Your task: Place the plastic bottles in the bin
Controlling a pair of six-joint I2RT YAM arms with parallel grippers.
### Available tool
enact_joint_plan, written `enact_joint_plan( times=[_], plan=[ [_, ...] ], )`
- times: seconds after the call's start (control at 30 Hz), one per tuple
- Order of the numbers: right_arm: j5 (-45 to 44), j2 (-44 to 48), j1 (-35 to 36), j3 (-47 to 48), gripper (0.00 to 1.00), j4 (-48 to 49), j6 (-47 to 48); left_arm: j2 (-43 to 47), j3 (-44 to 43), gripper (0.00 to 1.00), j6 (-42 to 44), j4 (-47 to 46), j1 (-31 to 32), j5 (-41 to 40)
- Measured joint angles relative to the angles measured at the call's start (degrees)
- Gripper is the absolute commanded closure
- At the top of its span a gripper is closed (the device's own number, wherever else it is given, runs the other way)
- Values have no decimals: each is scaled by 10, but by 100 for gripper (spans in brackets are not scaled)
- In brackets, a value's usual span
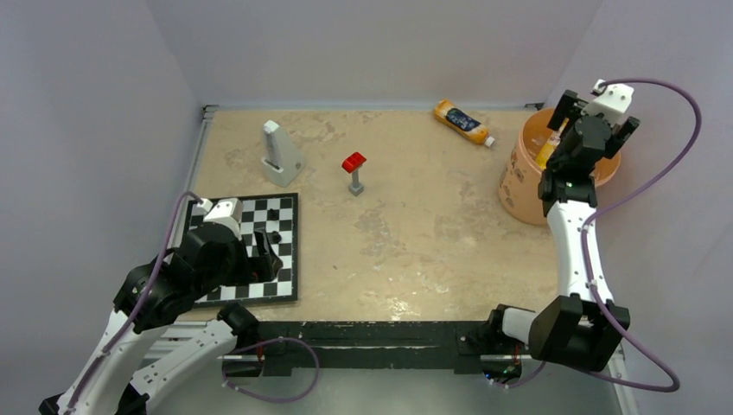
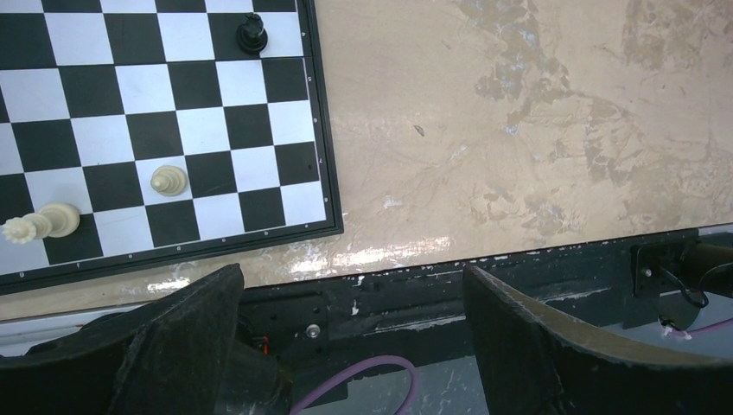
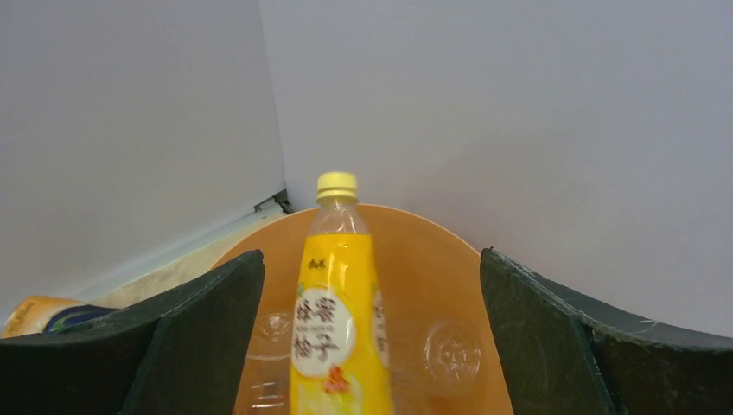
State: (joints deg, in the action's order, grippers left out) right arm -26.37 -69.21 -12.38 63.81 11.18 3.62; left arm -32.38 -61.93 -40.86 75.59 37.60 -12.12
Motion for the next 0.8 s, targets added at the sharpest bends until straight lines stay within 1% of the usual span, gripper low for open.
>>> enact_joint_plan(
  times=[0.13,0.3,0.33,0.37,0.4,0.47,0.5,0.6,0.67,0.73,0.8],
  plan=[
    [-9,20,0,-6,2,-5,-2,-32,0,0,2,-15,0,9],
    [-9,63,6,7,2,-22,1,-41,0,0,14,-28,0,21],
    [-9,68,11,14,3,-27,4,-41,0,0,15,-30,0,24],
    [-9,71,20,23,7,-31,8,-41,0,0,15,-31,0,26],
    [-7,72,35,33,7,-36,17,-41,0,0,15,-34,0,27],
    [-6,66,80,59,4,-49,48,-41,0,0,15,-40,0,28],
    [-10,56,118,78,2,-56,74,-41,0,0,15,-43,0,30],
    [-10,3,254,125,1,-64,176,-41,1,0,15,-51,0,31],
    [-9,-45,313,150,1,-88,223,-42,3,0,16,-51,0,30],
    [-7,-109,347,179,2,-123,246,-46,3,0,16,-46,0,26],
    [-12,-169,354,203,2,-153,253,-48,3,0,16,-40,0,22]
  ],
)
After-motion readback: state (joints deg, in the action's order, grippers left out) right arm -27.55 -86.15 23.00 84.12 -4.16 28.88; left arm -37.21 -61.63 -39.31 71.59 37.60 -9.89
